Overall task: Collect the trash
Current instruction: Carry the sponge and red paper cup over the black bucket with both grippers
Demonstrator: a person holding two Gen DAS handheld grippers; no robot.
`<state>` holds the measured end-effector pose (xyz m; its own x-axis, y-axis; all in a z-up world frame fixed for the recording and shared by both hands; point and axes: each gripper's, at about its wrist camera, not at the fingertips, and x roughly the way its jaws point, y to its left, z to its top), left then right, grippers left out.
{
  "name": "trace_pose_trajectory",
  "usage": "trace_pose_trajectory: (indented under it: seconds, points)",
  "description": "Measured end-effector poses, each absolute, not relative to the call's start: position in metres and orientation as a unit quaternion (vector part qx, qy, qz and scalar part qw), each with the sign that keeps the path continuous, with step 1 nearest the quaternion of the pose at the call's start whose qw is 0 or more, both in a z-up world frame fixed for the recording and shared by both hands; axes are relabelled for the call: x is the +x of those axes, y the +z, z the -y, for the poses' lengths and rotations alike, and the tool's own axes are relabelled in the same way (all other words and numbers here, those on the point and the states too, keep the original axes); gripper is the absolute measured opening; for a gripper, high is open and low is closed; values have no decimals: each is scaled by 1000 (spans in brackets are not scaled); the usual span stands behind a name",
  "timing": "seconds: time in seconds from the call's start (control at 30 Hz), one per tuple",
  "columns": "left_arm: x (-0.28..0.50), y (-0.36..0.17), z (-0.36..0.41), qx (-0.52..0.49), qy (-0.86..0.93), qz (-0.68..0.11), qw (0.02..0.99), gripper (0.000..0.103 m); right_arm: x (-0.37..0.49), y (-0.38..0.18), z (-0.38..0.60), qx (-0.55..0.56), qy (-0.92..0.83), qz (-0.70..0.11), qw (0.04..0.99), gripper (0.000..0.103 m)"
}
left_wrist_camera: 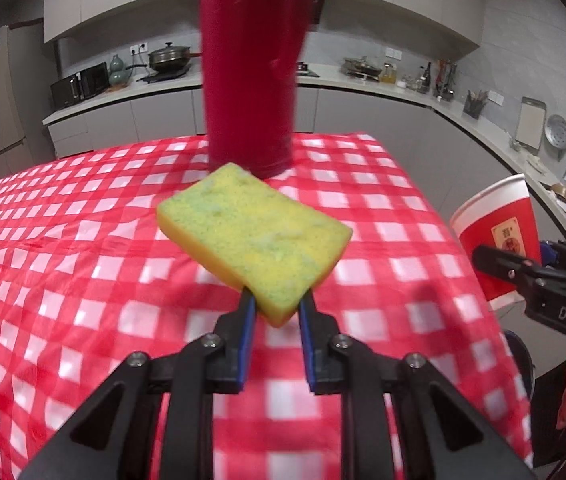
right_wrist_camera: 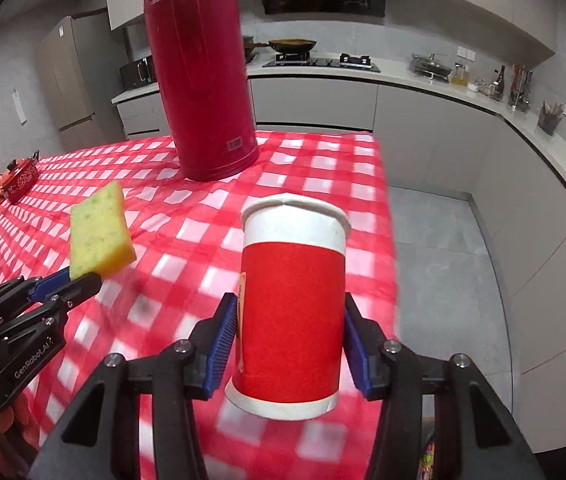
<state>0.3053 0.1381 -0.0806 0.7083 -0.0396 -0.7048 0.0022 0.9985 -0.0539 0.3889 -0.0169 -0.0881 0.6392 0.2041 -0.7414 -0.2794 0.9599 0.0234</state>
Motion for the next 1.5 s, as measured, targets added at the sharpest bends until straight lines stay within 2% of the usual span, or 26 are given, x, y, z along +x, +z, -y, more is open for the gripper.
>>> trace_pose_trajectory:
  seconds: [0.6,0.9,1.5]
  points:
    - [242,-71,39,15,-118,-379,918,22,272,-65,219,-3,45,-382,923,52]
    - [220,-85,118,33,-168,-389,905,22,233,-73,302,3,9,-390,921,52]
    - [215,-136,179,33,-192,-432,881,22,226,-131,358,1,-12,-430,903,53]
